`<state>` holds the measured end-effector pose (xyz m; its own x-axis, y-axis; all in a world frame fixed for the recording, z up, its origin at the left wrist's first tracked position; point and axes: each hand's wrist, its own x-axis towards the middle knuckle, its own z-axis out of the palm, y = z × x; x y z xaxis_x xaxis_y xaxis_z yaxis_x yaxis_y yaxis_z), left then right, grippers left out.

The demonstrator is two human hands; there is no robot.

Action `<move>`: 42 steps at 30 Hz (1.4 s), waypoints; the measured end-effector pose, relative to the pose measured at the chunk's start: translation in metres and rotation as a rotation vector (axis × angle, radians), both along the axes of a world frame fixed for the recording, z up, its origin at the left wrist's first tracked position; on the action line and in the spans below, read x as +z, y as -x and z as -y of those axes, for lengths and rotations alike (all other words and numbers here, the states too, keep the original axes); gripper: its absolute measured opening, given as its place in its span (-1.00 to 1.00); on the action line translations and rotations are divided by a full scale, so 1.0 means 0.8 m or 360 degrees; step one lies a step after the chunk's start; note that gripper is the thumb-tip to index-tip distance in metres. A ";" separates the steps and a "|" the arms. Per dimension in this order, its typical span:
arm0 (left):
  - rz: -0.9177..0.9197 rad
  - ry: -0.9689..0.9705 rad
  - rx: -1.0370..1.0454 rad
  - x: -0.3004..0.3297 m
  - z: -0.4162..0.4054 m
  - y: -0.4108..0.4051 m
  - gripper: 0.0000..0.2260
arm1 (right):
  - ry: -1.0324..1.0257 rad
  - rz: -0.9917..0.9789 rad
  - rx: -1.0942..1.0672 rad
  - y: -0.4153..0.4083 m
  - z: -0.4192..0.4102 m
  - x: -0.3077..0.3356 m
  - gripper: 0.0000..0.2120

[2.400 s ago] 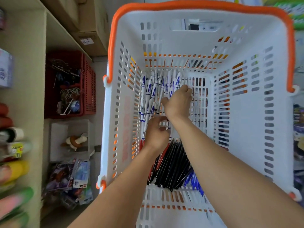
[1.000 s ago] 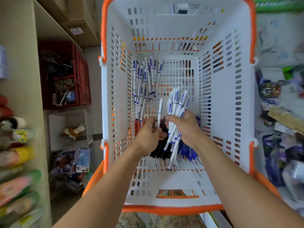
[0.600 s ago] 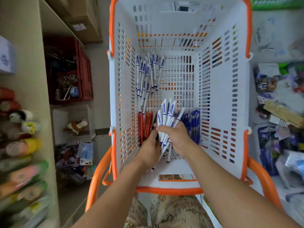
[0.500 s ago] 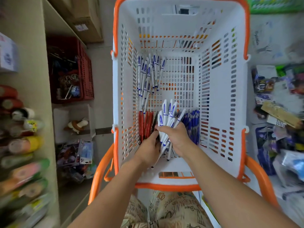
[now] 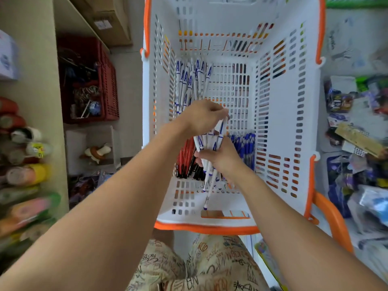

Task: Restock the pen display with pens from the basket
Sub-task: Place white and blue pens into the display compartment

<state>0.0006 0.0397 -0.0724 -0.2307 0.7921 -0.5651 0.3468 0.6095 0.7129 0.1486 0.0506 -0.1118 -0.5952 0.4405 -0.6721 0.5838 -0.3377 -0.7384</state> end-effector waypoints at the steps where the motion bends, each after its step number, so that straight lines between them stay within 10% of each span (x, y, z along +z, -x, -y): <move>1: -0.0009 0.0052 -0.0048 -0.003 -0.003 0.003 -0.66 | -0.0024 0.0010 -0.0003 0.000 0.000 -0.001 -0.82; 14: 0.0113 -0.0287 0.0123 -0.052 0.043 -0.055 -0.89 | 0.0072 0.0078 -0.0255 -0.018 0.020 -0.021 -0.45; 24: 0.0129 -0.0046 -0.0025 -0.054 0.073 -0.044 -0.52 | 0.0062 0.0237 -0.0079 -0.007 0.027 -0.025 -0.65; 28: 0.0102 -0.0218 0.0108 -0.053 0.070 -0.046 -0.66 | 0.0049 0.0110 -0.0152 -0.001 0.023 -0.016 -0.66; 32: 0.0448 -0.0191 0.0873 -0.042 0.078 -0.052 -0.18 | -0.0009 0.0145 -0.0487 0.005 0.009 -0.013 -0.71; 36: 0.0940 0.0284 0.0342 -0.033 0.099 -0.067 0.10 | -0.0001 0.0136 -0.0799 0.014 -0.012 -0.010 -0.77; 42: 0.0807 0.0366 0.0599 -0.050 0.141 -0.123 -0.26 | 0.0204 0.0091 -0.0929 0.021 -0.007 -0.001 -0.84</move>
<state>0.0992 -0.0729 -0.1127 -0.1289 0.5560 -0.8211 -0.2627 0.7793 0.5690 0.1318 0.0565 -0.1127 -0.2408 0.5971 -0.7651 0.3124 -0.6987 -0.6436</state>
